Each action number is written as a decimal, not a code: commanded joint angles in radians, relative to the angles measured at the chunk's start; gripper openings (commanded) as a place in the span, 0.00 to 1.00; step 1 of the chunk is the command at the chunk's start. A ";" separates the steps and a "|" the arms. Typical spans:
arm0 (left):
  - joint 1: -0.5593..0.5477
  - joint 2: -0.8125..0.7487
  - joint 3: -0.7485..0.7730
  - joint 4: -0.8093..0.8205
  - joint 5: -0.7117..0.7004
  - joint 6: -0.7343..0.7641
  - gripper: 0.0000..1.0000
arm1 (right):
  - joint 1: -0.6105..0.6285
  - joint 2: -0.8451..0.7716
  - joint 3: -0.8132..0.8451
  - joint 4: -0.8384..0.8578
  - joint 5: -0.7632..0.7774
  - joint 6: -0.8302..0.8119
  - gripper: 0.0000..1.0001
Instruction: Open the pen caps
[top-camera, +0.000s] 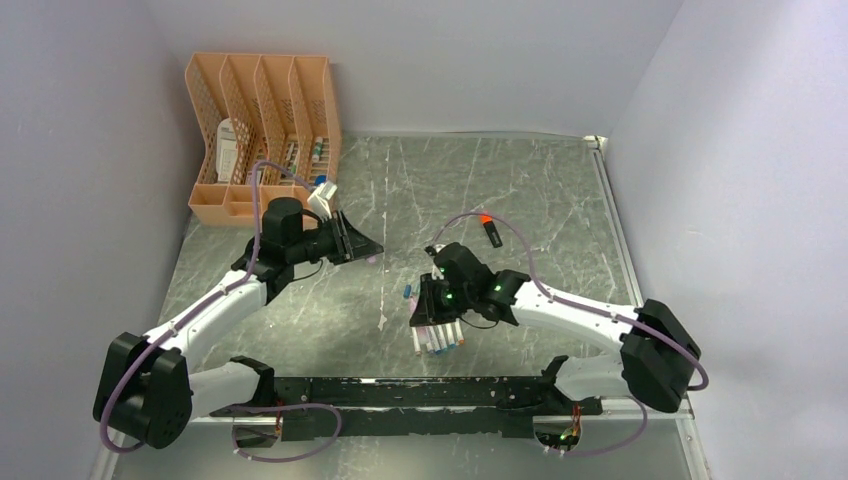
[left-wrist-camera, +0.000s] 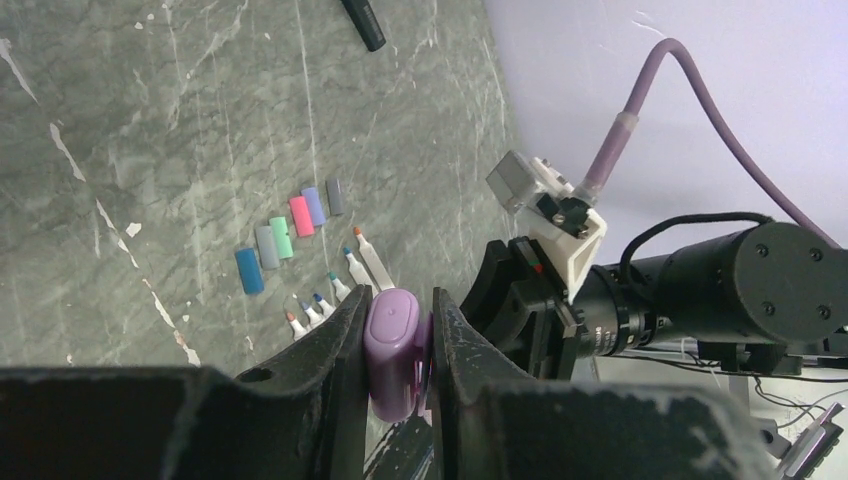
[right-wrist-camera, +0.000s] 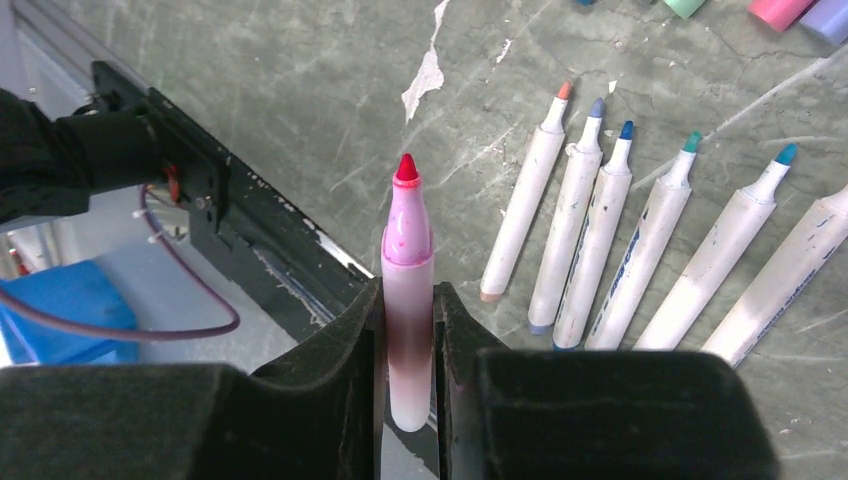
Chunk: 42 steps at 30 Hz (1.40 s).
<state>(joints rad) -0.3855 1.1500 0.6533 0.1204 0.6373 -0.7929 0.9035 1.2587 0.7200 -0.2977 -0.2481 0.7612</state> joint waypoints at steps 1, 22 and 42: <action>-0.008 -0.007 0.003 0.003 0.007 0.010 0.07 | 0.043 0.046 0.040 -0.013 0.110 0.030 0.01; -0.009 -0.018 -0.014 0.009 0.018 0.014 0.07 | 0.123 0.250 0.111 0.006 0.231 0.072 0.07; -0.009 -0.012 -0.016 0.009 0.021 0.017 0.07 | 0.141 0.300 0.137 -0.017 0.271 0.072 0.23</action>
<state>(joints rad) -0.3878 1.1469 0.6415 0.1223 0.6384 -0.7918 1.0382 1.5532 0.8352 -0.3054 -0.0063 0.8307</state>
